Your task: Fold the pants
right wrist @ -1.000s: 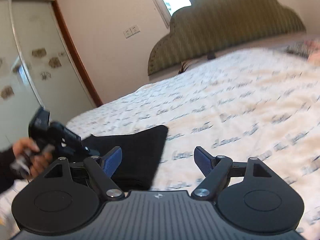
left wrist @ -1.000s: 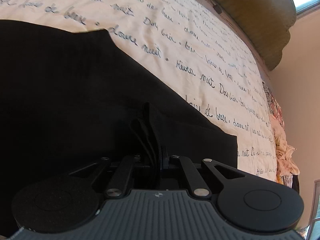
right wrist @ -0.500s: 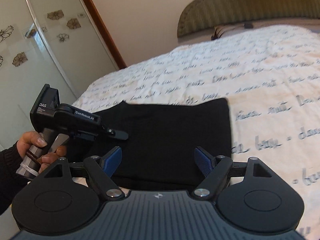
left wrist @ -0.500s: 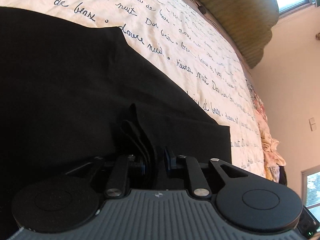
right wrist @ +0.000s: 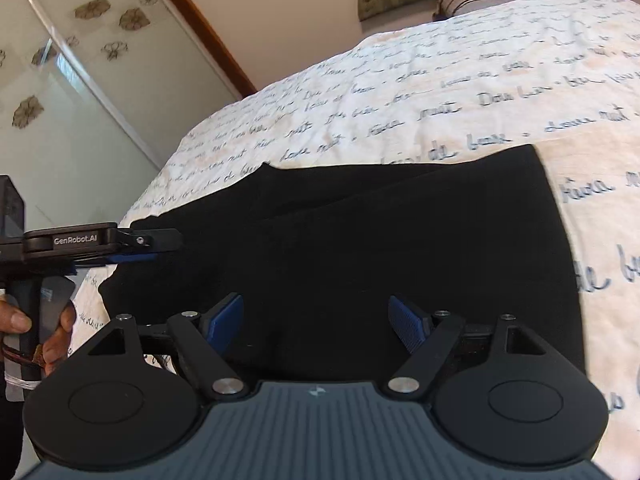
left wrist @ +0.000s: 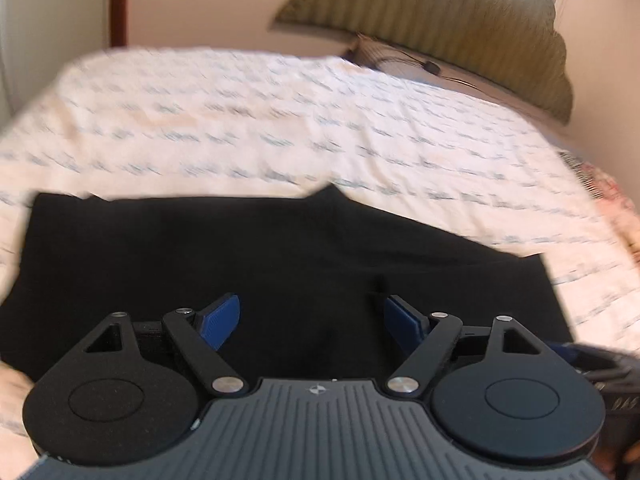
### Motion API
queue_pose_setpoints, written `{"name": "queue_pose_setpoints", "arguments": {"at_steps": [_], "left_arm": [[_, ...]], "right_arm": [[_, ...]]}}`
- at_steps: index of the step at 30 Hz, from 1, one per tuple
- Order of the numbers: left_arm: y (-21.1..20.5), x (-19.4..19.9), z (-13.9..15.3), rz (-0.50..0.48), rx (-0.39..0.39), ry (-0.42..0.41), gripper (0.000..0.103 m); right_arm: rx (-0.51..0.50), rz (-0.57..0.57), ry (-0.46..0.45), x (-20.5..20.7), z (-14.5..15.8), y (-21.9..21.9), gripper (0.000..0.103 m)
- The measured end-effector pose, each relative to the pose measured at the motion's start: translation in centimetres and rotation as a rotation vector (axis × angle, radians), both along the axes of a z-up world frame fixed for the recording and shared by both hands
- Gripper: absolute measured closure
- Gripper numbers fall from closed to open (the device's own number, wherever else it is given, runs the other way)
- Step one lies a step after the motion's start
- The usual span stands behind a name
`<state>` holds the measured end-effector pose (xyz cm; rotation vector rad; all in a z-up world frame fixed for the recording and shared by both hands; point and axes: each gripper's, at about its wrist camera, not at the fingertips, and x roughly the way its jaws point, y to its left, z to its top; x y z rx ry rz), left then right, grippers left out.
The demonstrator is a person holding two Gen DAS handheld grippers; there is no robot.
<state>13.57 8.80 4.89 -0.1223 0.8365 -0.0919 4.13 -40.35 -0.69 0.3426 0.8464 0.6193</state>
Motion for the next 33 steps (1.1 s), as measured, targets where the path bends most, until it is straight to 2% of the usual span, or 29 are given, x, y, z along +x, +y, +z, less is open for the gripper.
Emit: {"name": "queue_pose_setpoints", "arguments": {"at_steps": [7, 13, 18, 21, 26, 29, 33], "left_arm": [[5.1, -2.9, -0.1, 0.108, 0.067, -0.005, 0.022], [10.9, -6.0, -0.6, 0.224, 0.104, 0.002, 0.022], [16.8, -9.9, -0.8, 0.356, 0.052, -0.006, 0.022], [19.8, -12.5, -0.8, 0.447, 0.027, -0.018, 0.021], [22.7, -15.6, -1.1, 0.539, -0.031, -0.036, 0.020], [23.6, -16.2, -1.9, 0.565, -0.060, -0.035, 0.019], [23.8, -16.5, -2.6, 0.563, -0.075, -0.045, 0.016]], "right_arm": [[-0.047, 0.125, -0.034, 0.2, 1.1, 6.6, 0.024], [-0.187, 0.304, -0.197, -1.1, 2.5, 15.8, 0.024], [-0.291, 0.444, -0.316, -3.0, 2.2, 23.2, 0.024], [-0.364, 0.535, -0.427, -4.9, 1.8, 27.1, 0.024], [-0.462, 0.658, -0.578, -7.6, 1.0, 32.4, 0.024], [-0.506, 0.681, -0.655, -8.2, 0.5, 34.3, 0.023], [-0.566, 0.650, -0.746, -8.0, 0.6, 36.0, 0.021]]}}
